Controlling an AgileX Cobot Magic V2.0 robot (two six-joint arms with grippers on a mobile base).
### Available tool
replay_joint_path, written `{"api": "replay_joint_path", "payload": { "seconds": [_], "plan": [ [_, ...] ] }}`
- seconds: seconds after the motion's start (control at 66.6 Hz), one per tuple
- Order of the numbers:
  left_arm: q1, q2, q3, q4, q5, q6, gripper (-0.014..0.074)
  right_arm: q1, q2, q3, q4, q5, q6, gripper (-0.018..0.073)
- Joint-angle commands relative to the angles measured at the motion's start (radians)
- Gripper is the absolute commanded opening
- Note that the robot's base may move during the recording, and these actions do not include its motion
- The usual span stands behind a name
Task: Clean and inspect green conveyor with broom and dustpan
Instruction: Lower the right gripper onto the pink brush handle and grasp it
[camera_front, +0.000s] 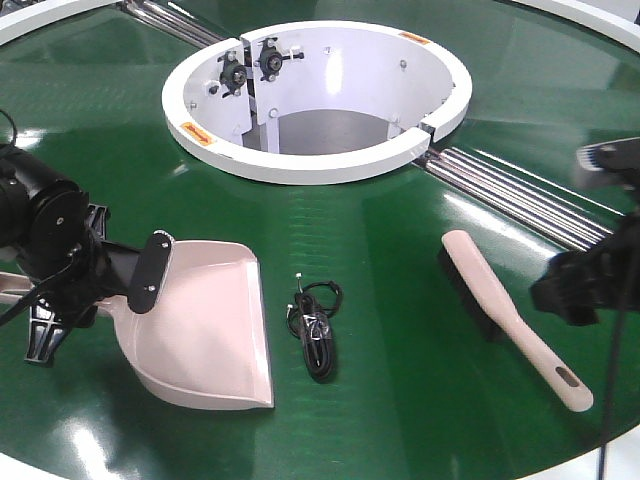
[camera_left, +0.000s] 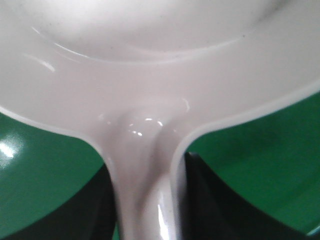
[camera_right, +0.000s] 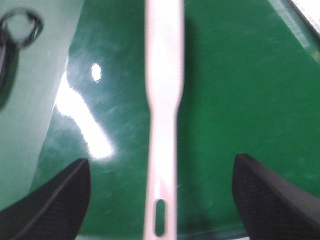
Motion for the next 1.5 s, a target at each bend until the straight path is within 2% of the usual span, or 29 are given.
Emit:
{"api": "replay_joint_path", "payload": {
  "seconds": [0.0,0.105,0.451,0.886,1.022,1.307,1.427,1.487],
  "plan": [
    [-0.023,-0.026,-0.017,-0.017,0.025,0.055,-0.0006,0.017,0.090,-0.097,-0.037,0.075,0.030,0.0550],
    [-0.023,-0.026,-0.017,-0.017,0.025,0.055,-0.0006,0.017,0.182,-0.150,-0.021,0.140,0.024,0.0550],
    [-0.023,-0.026,-0.017,-0.017,0.025,0.055,-0.0006,0.017,0.410,-0.176,-0.044,0.133,0.031,0.0550],
    [-0.023,-0.026,-0.017,-0.017,0.025,0.055,-0.0006,0.017,0.555,-0.176,-0.044,0.092,0.048,0.0523],
    [-0.023,-0.026,-0.017,-0.017,0.025,0.055,-0.0006,0.017,0.560,-0.176,-0.044,0.085,0.050,0.0436],
    [-0.023,-0.026,-0.017,-0.017,0.025,0.055,-0.0006,0.017,0.560,-0.178,-0.060,0.088,0.050,0.0118],
    [-0.023,-0.026,-0.017,-0.017,0.025,0.055,-0.0006,0.017,0.555,-0.179,-0.052,0.094,0.050,0.0007],
    [-0.023,-0.026,-0.017,-0.017,0.025,0.055,-0.0006,0.018,0.548,-0.179,-0.040,0.100,0.050,-0.0015]
  ]
}}
